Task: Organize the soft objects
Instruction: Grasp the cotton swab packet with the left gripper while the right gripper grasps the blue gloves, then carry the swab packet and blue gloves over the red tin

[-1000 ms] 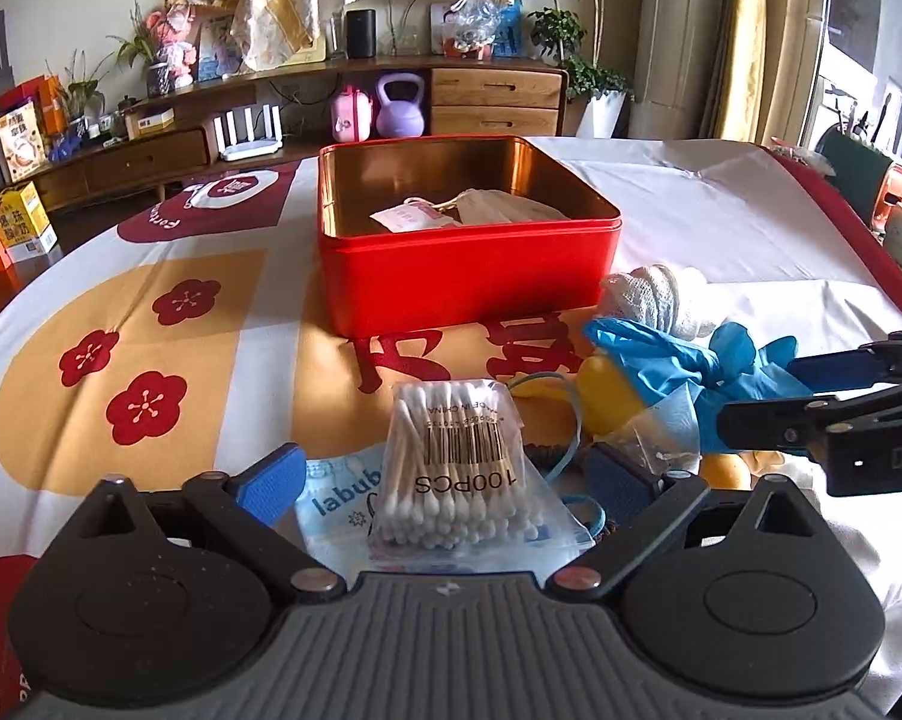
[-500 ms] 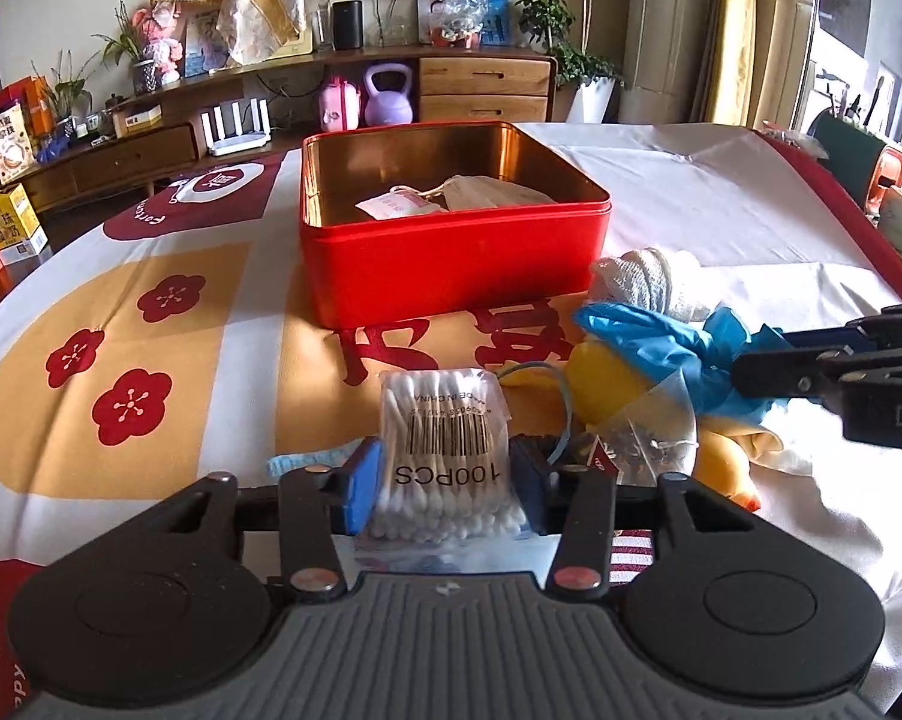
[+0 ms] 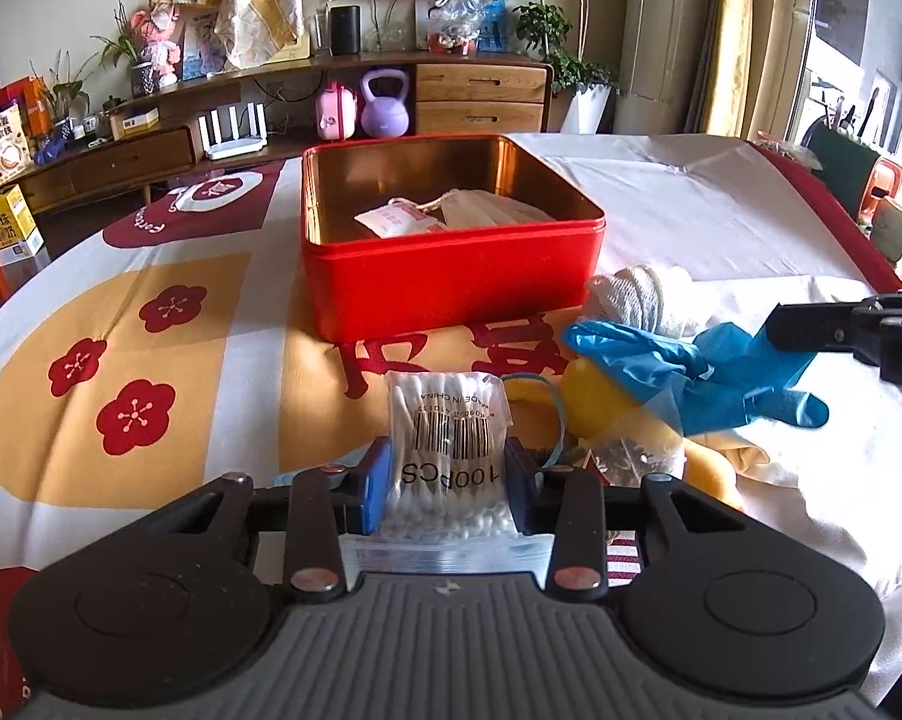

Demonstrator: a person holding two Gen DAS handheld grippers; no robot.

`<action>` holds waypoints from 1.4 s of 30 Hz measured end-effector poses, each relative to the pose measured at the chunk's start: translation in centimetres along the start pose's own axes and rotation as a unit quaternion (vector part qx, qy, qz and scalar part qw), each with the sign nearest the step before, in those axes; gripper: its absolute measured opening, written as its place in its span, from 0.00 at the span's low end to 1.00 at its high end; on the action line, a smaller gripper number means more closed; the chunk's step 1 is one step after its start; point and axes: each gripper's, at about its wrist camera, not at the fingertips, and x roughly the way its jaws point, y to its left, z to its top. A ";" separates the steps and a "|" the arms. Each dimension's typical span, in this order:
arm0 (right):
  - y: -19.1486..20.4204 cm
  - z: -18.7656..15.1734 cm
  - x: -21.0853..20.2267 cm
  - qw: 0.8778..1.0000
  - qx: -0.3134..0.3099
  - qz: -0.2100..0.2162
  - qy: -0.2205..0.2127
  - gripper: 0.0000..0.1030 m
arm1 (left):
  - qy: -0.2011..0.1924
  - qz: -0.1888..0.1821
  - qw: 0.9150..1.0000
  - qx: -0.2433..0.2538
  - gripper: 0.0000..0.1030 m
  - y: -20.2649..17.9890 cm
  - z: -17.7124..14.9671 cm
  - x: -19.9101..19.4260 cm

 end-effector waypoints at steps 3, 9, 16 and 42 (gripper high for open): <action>-0.3 0.9 -0.9 1.000 0.011 0.011 -0.011 0.00 | -0.003 -0.002 1.000 -0.003 0.37 0.2 0.4 -0.6; -0.4 2.9 -2.5 0.999 0.012 0.023 -0.032 0.00 | -0.011 -0.001 1.000 -0.004 0.37 0.5 1.6 -2.1; -0.4 5.2 -3.7 0.998 0.009 0.031 -0.052 0.00 | -0.018 -0.007 1.000 -0.009 0.37 0.8 3.4 -3.7; 1.2 14.8 -1.4 0.995 -0.037 0.046 -0.086 0.00 | -0.045 -0.012 0.999 0.007 0.37 1.2 13.0 -4.0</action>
